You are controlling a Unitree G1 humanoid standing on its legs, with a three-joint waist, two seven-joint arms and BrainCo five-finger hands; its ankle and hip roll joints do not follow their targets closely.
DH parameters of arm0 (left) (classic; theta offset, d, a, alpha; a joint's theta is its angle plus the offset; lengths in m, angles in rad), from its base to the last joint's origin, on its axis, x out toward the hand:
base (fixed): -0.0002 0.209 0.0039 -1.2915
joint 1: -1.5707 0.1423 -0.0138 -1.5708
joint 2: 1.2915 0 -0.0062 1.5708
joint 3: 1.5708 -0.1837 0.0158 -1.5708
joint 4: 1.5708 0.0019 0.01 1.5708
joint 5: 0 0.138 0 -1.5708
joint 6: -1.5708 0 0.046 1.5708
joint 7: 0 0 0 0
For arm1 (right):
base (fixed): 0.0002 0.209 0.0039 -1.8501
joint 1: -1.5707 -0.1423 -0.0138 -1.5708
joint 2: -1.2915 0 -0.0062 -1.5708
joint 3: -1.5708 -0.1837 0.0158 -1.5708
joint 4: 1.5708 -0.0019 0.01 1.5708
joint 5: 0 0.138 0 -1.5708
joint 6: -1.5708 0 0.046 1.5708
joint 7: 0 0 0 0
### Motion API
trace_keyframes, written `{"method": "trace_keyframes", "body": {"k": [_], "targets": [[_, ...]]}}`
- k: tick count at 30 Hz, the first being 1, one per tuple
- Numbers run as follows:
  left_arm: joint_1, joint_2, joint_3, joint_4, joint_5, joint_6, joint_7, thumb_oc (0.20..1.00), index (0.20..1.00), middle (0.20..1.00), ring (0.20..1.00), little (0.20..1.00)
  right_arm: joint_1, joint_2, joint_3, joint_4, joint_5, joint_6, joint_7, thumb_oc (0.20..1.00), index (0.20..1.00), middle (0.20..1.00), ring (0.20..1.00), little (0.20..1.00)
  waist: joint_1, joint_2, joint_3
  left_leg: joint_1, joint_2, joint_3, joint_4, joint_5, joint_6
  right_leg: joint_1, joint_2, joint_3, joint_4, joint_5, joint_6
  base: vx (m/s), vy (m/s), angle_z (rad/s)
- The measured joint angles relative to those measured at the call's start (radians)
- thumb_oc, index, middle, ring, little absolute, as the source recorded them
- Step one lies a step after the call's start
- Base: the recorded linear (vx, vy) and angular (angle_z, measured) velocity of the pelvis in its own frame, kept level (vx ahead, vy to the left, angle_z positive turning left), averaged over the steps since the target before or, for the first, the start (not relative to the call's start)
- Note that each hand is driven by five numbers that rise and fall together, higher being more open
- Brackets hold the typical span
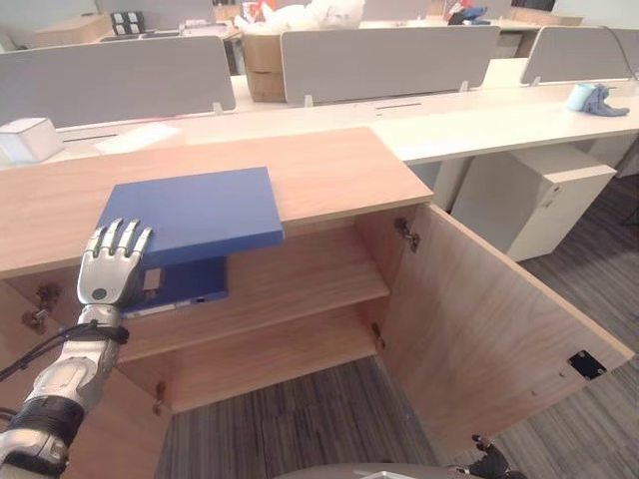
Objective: Put the empty folder in the office cabinet
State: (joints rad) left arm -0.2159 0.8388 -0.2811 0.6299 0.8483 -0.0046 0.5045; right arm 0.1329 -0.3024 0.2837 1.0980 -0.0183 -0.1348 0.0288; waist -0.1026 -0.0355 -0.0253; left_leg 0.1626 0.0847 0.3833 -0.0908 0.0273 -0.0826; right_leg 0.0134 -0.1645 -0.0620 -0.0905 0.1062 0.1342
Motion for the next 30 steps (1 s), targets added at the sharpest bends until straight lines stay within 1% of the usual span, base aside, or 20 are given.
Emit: {"method": "trace_keyframes", "body": {"k": [1,5,7,11,15,18,19,21,22,23,24,25,26,30], "targets": [[-0.022,0.003,-0.012,0.008,0.0,0.003,0.0,0.2,0.2,0.2,0.2,0.2,0.002,0.0,0.001,-0.001,0.0,0.0,0.0,1.0,1.0,1.0,1.0,1.0,-0.003,-0.003,-0.004,0.0,0.0,0.001,0.0,0.0,0.0,-0.001,0.0,0.002,0.0,0.0,0.0,0.01,0.016,-0.04],[-0.067,0.019,-0.031,0.008,0.0,0.011,0.01,0.2,0.2,0.2,0.2,0.2,0.004,-0.001,0.001,-0.001,0.0,-0.001,0.0,1.0,1.0,1.0,1.0,1.0,-0.012,-0.004,-0.008,0.003,-0.001,0.011,0.0,0.0,0.0,-0.003,0.0,0.011,0.0,0.001,0.0,0.0,0.009,-0.07],[-0.076,0.019,-0.035,0.008,0.001,0.017,0.034,0.2,0.2,0.2,0.2,0.2,0.004,-0.001,0.003,-0.001,0.0,-0.001,0.0,1.0,1.0,1.0,1.0,1.0,-0.019,-0.004,-0.008,0.003,-0.001,0.017,0.0,0.0,0.0,-0.007,0.0,0.016,0.0,0.001,0.0,0.0,0.005,-0.07],[-0.11,0.019,-0.041,0.007,0.001,0.023,0.036,0.2,0.2,0.2,0.2,0.2,0.001,-0.002,0.02,-0.001,0.0,-0.001,-0.001,1.0,1.0,1.0,1.0,1.0,-0.024,0.001,-0.009,0.004,-0.001,0.018,0.0,0.0,0.0,-0.007,0.001,0.018,0.0,0.007,-0.001,0.0,0.002,-0.01],[-0.11,0.019,-0.031,-0.016,0.001,0.021,0.036,0.2,0.2,0.2,0.2,0.2,0.001,-0.002,0.021,-0.002,0.001,-0.002,-0.001,1.0,1.0,1.0,1.0,1.0,-0.021,0.008,-0.009,0.006,-0.001,0.018,0.0,0.0,0.0,0.0,0.002,0.018,0.0,0.008,-0.001,0.0,0.0,0.0],[-0.089,0.023,-0.003,-0.088,0.001,0.013,0.028,0.2,0.2,0.2,0.2,0.2,0.002,-0.002,0.021,-0.005,0.001,-0.002,-0.001,1.0,1.0,1.0,1.0,1.0,-0.013,0.011,-0.005,0.007,0.0,0.016,0.0,0.0,0.0,0.003,0.001,0.015,0.0,0.007,-0.001,0.0,0.0,0.0],[-0.077,0.024,0.018,-0.123,0.0,0.001,0.027,0.2,0.2,0.2,0.2,0.2,0.002,-0.002,0.02,-0.005,0.0,-0.002,-0.001,1.0,1.0,1.0,1.0,1.0,-0.006,0.01,-0.004,0.007,0.0,0.014,0.0,0.0,0.0,0.004,0.001,0.014,0.0,0.007,-0.001,0.0,0.0,0.0],[-0.021,0.026,0.092,-0.237,-0.021,-0.031,0.025,0.2,0.2,0.2,0.2,0.2,0.003,-0.002,0.017,-0.006,0.0,-0.002,-0.001,1.0,1.0,1.0,1.0,1.0,0.005,0.004,0.0,0.007,0.0,0.01,0.0,0.0,0.0,0.005,0.001,0.01,0.0,0.003,0.002,-0.01,-0.004,0.05],[-0.021,0.026,0.092,-0.237,-0.021,-0.031,0.025,0.2,0.2,0.2,0.2,0.2,0.003,-0.002,0.017,-0.006,0.0,-0.002,-0.001,1.0,1.0,1.0,1.0,1.0,0.005,0.004,0.0,0.007,0.0,0.01,0.0,0.0,0.0,0.005,0.001,0.01,0.0,0.003,0.002,-0.01,-0.007,0.1],[0.049,0.027,0.179,-0.367,-0.054,-0.053,0.015,0.2,0.2,0.2,0.2,0.2,0.004,-0.003,0.014,-0.022,0.0,-0.002,-0.002,1.0,1.0,1.0,1.0,1.0,0.009,-0.003,0.005,0.002,0.001,0.003,0.0,0.0,0.0,0.006,-0.001,0.002,0.0,0.003,0.002,-0.01,-0.008,0.15],[0.07,0.027,0.217,-0.432,-0.076,-0.079,0.018,0.2,0.2,0.2,0.2,0.2,0.01,-0.003,0.013,-0.034,0.0,-0.002,-0.002,1.0,1.0,1.0,1.0,1.0,0.011,-0.009,0.013,0.001,0.001,-0.004,0.0,0.0,0.0,0.007,-0.001,-0.003,0.0,0.002,0.001,-0.01,-0.008,0.15],[0.07,0.027,0.217,-0.432,-0.076,-0.079,0.018,0.2,0.2,0.2,0.2,0.2,0.01,-0.003,0.013,-0.034,0.0,-0.002,-0.002,1.0,1.0,1.0,1.0,1.0,0.011,-0.009,0.013,0.001,0.001,-0.004,0.0,0.0,0.0,0.007,-0.001,-0.003,0.0,0.002,0.001,-0.01,-0.008,0.13],[0.071,0.027,0.233,-0.466,-0.102,-0.097,0.021,0.2,0.2,0.2,0.2,0.2,0.01,-0.003,0.014,-0.035,0.0,-0.002,-0.002,1.0,1.0,1.0,1.0,1.0,0.023,-0.013,0.018,0.001,0.001,-0.007,0.0,0.0,0.0,0.007,-0.002,-0.006,0.0,0.001,0.0,-0.01,-0.01,0.05],[0.083,0.024,0.331,-0.609,-0.193,-0.152,0.017,0.2,0.2,0.2,0.2,0.2,0.0,-0.003,0.015,-0.038,0.0,-0.001,-0.001,1.0,1.0,1.0,1.0,1.0,0.059,-0.022,0.021,-0.001,0.001,-0.012,0.0,0.0,0.0,0.011,-0.003,-0.011,0.0,0.003,-0.004,-0.01,-0.008,0.03]]}}
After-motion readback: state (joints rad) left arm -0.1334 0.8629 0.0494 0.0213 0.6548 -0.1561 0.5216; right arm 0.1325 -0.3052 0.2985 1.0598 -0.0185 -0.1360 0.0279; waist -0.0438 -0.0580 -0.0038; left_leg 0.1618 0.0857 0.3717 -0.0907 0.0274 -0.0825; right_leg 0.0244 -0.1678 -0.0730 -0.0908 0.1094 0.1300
